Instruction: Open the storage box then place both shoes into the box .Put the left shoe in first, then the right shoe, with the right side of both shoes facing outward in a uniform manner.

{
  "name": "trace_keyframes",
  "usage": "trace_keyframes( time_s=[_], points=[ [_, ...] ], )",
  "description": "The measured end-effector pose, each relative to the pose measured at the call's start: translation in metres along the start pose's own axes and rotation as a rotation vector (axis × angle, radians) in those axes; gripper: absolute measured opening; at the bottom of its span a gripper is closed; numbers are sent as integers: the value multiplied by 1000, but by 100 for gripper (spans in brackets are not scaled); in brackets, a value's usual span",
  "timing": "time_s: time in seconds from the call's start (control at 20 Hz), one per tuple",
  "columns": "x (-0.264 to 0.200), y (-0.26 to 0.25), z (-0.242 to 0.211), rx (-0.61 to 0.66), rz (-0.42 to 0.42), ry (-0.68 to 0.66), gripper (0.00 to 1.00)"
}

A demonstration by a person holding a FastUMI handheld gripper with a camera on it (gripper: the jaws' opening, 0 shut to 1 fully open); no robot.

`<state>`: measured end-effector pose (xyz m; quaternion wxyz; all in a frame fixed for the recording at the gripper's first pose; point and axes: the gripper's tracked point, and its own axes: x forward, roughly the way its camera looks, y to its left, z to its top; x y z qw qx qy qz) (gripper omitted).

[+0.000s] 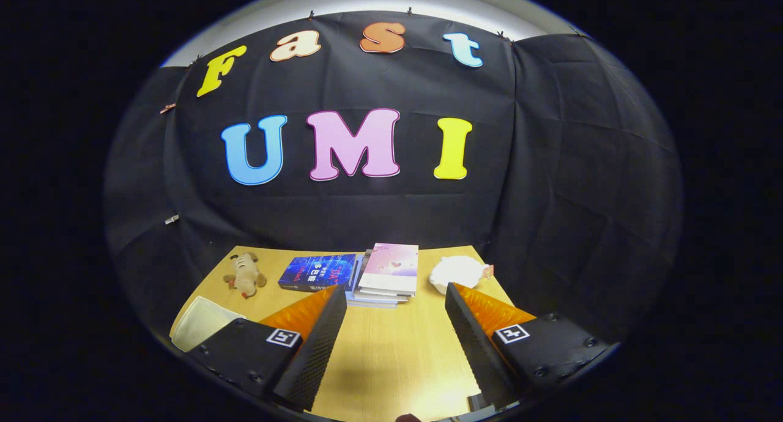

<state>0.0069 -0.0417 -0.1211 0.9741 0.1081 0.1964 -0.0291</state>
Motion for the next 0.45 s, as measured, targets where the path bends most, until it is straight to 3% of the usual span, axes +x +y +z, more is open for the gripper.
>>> trace_keyframes(
  time_s=[0.2,0.45],
  points=[
    [-2,-2,-3,22,-25,16,99],
    [1,-5,-1,28,19,3,98]
  ],
)
